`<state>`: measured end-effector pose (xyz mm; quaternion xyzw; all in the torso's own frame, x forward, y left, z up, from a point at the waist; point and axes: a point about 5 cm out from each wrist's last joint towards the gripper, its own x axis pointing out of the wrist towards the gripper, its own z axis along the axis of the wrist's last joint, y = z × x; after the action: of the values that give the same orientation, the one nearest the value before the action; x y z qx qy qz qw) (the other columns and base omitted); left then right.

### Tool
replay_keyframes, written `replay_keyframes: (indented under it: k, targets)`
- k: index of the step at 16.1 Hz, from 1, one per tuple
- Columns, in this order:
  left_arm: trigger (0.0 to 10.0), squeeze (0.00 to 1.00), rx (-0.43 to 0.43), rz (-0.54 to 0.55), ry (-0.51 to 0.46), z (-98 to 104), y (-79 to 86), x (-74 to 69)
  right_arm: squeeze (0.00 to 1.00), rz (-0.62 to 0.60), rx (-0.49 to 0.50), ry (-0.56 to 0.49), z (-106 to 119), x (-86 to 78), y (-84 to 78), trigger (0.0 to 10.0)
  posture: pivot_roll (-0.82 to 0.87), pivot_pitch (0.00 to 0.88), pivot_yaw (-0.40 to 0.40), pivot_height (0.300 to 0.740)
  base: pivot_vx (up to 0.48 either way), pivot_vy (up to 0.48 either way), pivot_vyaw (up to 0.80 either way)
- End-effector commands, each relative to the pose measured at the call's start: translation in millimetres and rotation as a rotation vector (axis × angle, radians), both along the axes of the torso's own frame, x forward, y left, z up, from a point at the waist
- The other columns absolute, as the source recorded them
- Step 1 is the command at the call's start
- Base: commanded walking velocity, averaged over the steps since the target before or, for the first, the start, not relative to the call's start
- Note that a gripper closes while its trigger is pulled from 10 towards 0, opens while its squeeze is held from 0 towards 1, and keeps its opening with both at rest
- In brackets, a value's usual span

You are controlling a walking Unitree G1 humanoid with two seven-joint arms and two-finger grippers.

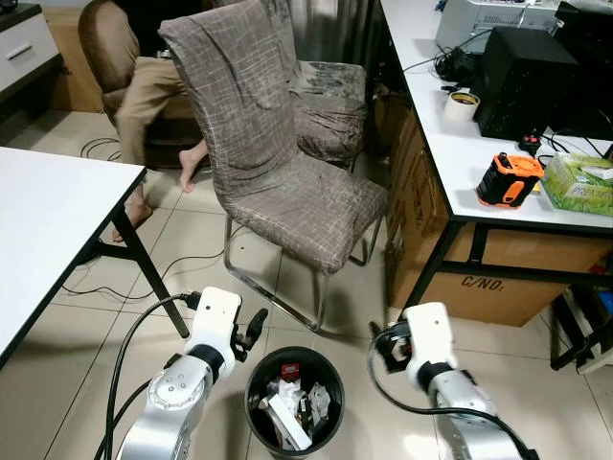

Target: Picking trash to rubbish bin

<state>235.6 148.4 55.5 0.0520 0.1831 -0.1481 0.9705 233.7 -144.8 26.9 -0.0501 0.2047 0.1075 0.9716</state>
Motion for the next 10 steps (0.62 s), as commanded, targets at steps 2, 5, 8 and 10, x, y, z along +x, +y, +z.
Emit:
replay_keyframes:
  k: [2, 5, 8, 10]
  targets:
    - [10.0, 0.00, 0.025, 0.012, -0.007, 3, 5.9, -0.5, 0.00, 0.002, 0.001, 0.000, 3, 2.5, 0.0, 10.0, 0.00, 0.000, -0.034, 0.740, -0.251, 0.000, 0.00]
    - [10.0, 0.00, 0.028, 0.006, -0.017, 8, 7.5, 3.8, 0.00, 0.010, -0.003, -0.001, 6, 5.6, 1.0, 10.0, 0.01, 0.000, -0.033, 0.740, -0.291, 0.000, 0.00]
    - [10.0, 0.00, 0.041, 0.007, -0.018, 7, 8.8, 2.4, 0.00, 0.008, 0.002, -0.003, 7, 6.3, 1.4, 10.0, 0.01, 0.000, -0.041, 0.740, -0.305, 0.000, 0.00]
    - [10.0, 0.00, 0.052, 0.017, -0.022, 9, 12.6, 3.9, 0.00, 0.018, -0.001, -0.016, 9, 13.6, 5.0, 10.0, 0.02, 0.000, -0.032, 0.740, -0.306, 0.000, 0.00]
